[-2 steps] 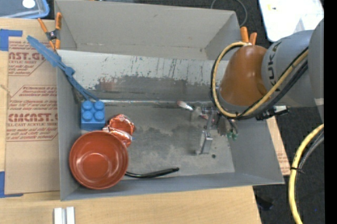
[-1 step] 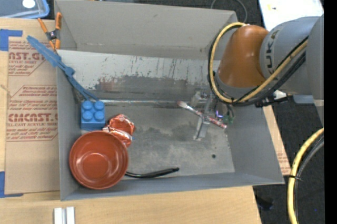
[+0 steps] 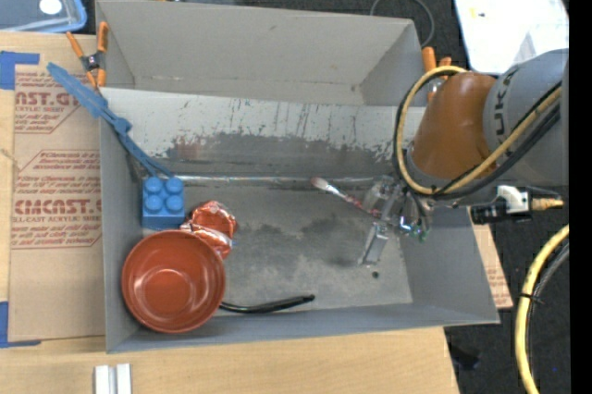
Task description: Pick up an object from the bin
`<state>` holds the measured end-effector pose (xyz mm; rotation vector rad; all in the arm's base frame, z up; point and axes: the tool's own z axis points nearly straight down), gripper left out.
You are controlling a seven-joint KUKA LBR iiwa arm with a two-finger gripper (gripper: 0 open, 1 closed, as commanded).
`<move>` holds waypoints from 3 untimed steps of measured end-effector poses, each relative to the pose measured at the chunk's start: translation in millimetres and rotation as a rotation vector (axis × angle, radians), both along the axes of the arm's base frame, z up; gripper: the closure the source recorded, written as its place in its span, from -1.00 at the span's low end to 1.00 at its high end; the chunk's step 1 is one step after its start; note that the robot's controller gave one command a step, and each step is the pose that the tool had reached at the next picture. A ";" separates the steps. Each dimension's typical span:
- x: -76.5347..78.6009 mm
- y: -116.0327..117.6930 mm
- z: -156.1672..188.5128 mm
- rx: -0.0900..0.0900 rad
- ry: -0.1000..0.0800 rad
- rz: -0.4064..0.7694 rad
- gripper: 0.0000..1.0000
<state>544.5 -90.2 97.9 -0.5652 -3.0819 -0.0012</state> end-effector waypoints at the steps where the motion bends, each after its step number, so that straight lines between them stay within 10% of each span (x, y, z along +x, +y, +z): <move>1: 34.0 17.1 -25.1 0.000 -0.022 -0.008 -1.00; 2: 32.4 -15.5 -27.9 -0.004 -0.009 -0.389 1.00; 3: 32.5 -15.5 -27.9 -0.004 -0.009 -0.390 1.00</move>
Offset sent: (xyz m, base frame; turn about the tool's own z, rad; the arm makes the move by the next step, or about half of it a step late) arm 0.0320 -0.0157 -0.0279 0.3914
